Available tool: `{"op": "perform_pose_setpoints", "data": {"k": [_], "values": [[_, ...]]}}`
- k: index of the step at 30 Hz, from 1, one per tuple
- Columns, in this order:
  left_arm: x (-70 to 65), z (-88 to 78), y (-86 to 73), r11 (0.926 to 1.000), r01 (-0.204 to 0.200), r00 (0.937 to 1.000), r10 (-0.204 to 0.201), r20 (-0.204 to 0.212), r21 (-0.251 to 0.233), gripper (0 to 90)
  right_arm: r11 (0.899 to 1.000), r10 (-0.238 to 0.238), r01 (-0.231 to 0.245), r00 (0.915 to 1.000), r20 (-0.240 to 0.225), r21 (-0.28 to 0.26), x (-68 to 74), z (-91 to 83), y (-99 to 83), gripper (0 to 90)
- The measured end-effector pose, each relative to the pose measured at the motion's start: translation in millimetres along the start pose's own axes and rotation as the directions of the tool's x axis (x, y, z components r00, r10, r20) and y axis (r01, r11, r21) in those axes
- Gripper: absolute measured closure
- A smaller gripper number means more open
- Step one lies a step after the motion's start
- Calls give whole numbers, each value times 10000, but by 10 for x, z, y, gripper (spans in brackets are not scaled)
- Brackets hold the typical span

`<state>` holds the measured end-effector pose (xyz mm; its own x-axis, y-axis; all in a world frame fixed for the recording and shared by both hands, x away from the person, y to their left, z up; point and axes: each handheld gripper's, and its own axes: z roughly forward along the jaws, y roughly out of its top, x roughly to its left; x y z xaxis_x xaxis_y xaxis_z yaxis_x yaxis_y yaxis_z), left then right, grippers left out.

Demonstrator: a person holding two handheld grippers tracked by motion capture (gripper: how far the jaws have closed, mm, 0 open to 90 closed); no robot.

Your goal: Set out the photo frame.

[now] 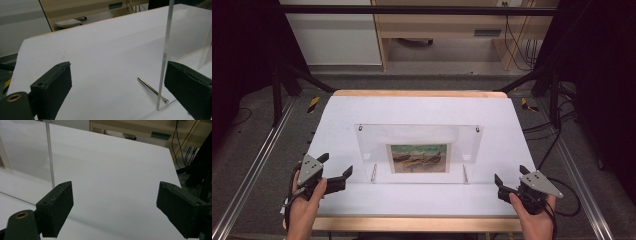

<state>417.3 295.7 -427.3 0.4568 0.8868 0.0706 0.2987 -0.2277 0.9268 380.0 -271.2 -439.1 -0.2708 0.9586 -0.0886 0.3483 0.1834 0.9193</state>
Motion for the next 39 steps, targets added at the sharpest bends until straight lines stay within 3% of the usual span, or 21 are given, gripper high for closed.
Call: {"op": "perform_pose_setpoints", "data": {"k": [13,21,39], "values": [[209,-25,-54,9996,156,9988,-146,-460,215,70,9993,261,-271,9988,409,245,-124,11,-58,142],[316,43,-109,9950,94,9986,-42,-524,998,70,9972,307,-340,9983,493,669,-173,108,-98,140],[398,231,-208,9828,133,9982,-22,-602,1843,57,9896,446,-524,9972,607,1337,-214,354,-119,132]]}}
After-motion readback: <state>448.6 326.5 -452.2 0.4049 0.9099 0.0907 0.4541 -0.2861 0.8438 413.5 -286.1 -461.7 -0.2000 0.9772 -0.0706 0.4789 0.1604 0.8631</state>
